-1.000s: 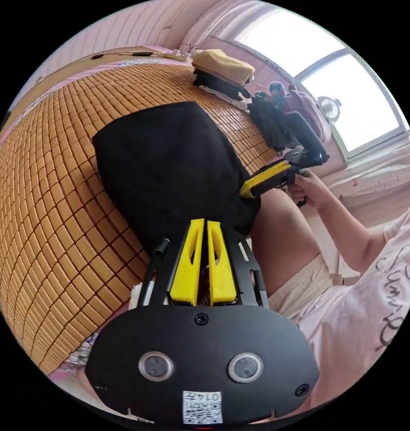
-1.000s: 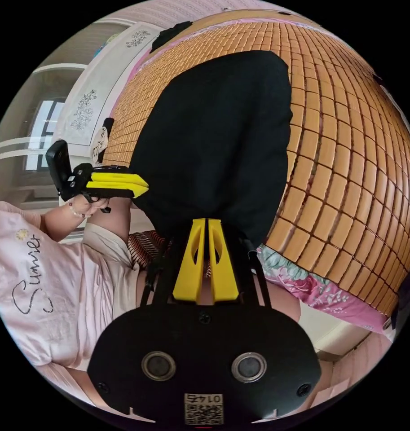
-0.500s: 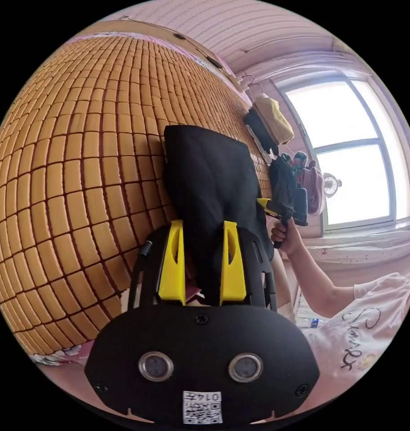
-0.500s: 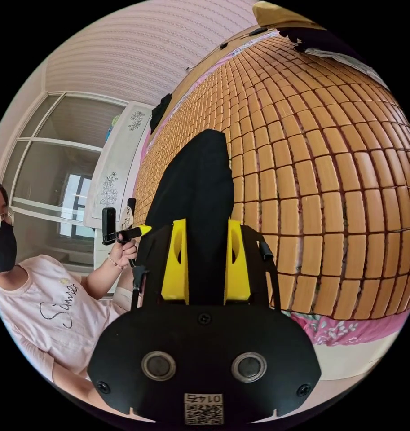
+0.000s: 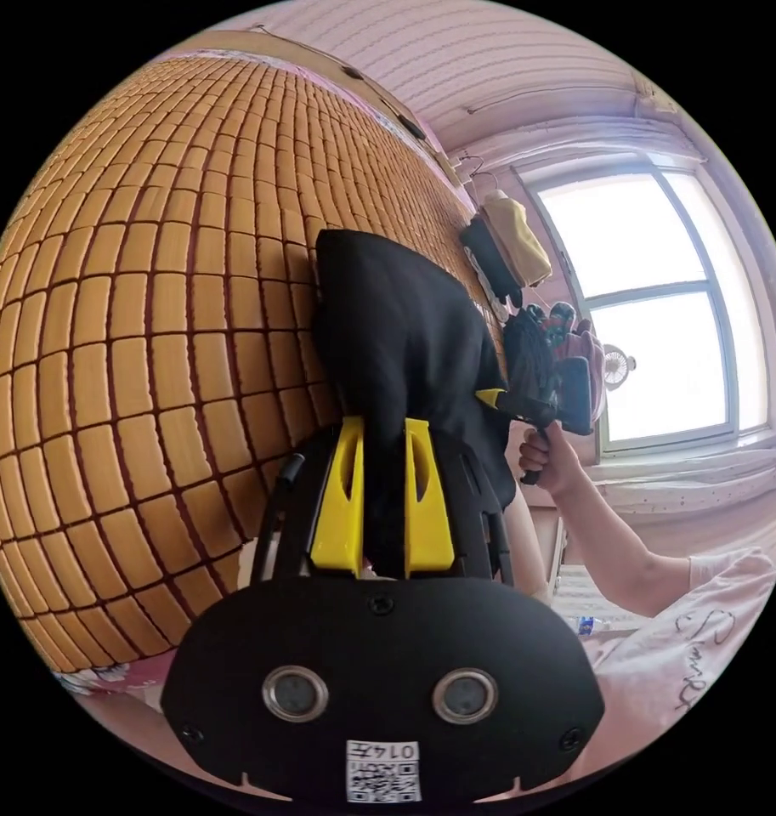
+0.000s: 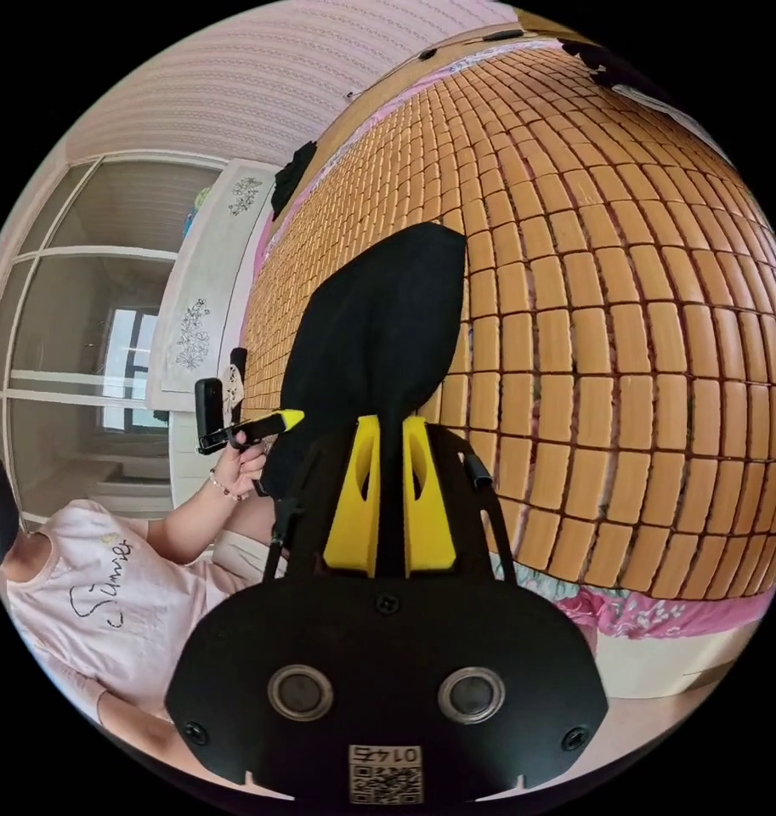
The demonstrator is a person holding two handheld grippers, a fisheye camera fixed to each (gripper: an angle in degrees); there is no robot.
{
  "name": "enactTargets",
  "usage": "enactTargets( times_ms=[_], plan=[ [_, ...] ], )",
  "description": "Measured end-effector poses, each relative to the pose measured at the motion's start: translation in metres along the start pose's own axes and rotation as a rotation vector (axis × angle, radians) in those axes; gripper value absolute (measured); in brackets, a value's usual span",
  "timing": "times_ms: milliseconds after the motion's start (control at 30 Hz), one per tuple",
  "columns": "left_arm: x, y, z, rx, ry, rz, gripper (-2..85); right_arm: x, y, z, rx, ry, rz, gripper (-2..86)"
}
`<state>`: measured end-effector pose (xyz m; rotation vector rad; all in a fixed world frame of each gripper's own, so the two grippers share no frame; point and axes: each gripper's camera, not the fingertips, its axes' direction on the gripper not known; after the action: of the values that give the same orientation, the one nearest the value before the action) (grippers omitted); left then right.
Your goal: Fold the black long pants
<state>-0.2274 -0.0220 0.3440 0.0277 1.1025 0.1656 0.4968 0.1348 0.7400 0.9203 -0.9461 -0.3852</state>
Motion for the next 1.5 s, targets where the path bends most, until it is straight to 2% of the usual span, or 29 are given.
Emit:
enactTargets(
  times_ms=[200, 400, 500, 600, 767, 800, 867, 933, 1067, 1133, 1233, 1333, 1400, 1500],
  plan=[
    [0.003, 0.036, -0.034, 0.108, 0.054, -0.013, 4.4, -0.128, -0.001, 0.005, 0.019, 0.090, -0.349, 1.7],
    [0.001, 0.088, -0.100, 0.371, 0.180, -0.066, 4.1, -0.300, -0.006, 0.068, -0.076, 0.198, -0.749, 1.5],
    [-0.013, 0.127, -0.160, 0.579, 0.214, -0.104, 4.0, -0.385, -0.011, 0.115, -0.136, 0.176, -0.929, 1.6],
    [-0.029, 0.181, -0.231, 0.808, 0.160, -0.144, 4.1, -0.474, -0.012, 0.174, -0.208, 0.125, -1.125, 1.7],
    [-0.044, 0.301, -0.345, 1.256, -0.051, -0.282, 4.1, -0.624, -0.008, 0.281, -0.312, -0.005, -1.435, 1.6],
    [-0.045, 0.313, -0.356, 1.303, -0.078, -0.301, 4.2, -0.661, -0.013, 0.309, -0.341, -0.049, -1.482, 1.7],
    [-0.044, 0.354, -0.396, 1.455, -0.216, -0.364, 4.2, -0.710, -0.028, 0.353, -0.383, -0.115, -1.515, 1.8],
    [-0.050, 0.369, -0.425, 1.515, -0.304, -0.409, 4.3, -0.765, -0.062, 0.421, -0.431, -0.146, -1.506, 2.2],
    [-0.106, 0.358, -0.474, 1.508, -0.421, -0.529, 4.8, -0.822, -0.127, 0.550, -0.483, -0.112, -1.434, 3.6],
    [-0.148, 0.343, -0.480, 1.494, -0.441, -0.622, 5.1, -0.838, -0.169, 0.651, -0.480, 0.025, -1.335, 5.3],
    [-0.222, 0.318, -0.473, 1.350, -0.512, -0.819, 6.3, -0.812, -0.204, 0.760, -0.537, 0.244, -1.103, 5.4],
    [-0.249, 0.328, -0.454, 1.424, -0.413, -0.782, 6.7, -0.781, -0.190, 0.808, -0.548, 0.241, -1.140, 5.1],
    [-0.245, 0.337, -0.441, 1.438, -0.419, -0.770, 7.1, -0.767, -0.186, 0.823, -0.589, 0.245, -1.186, 5.0],
    [-0.231, 0.355, -0.412, 1.450, -0.425, -0.752, 6.6, -0.754, -0.193, 0.794, -0.492, 0.189, -1.195, 5.6]
  ],
)
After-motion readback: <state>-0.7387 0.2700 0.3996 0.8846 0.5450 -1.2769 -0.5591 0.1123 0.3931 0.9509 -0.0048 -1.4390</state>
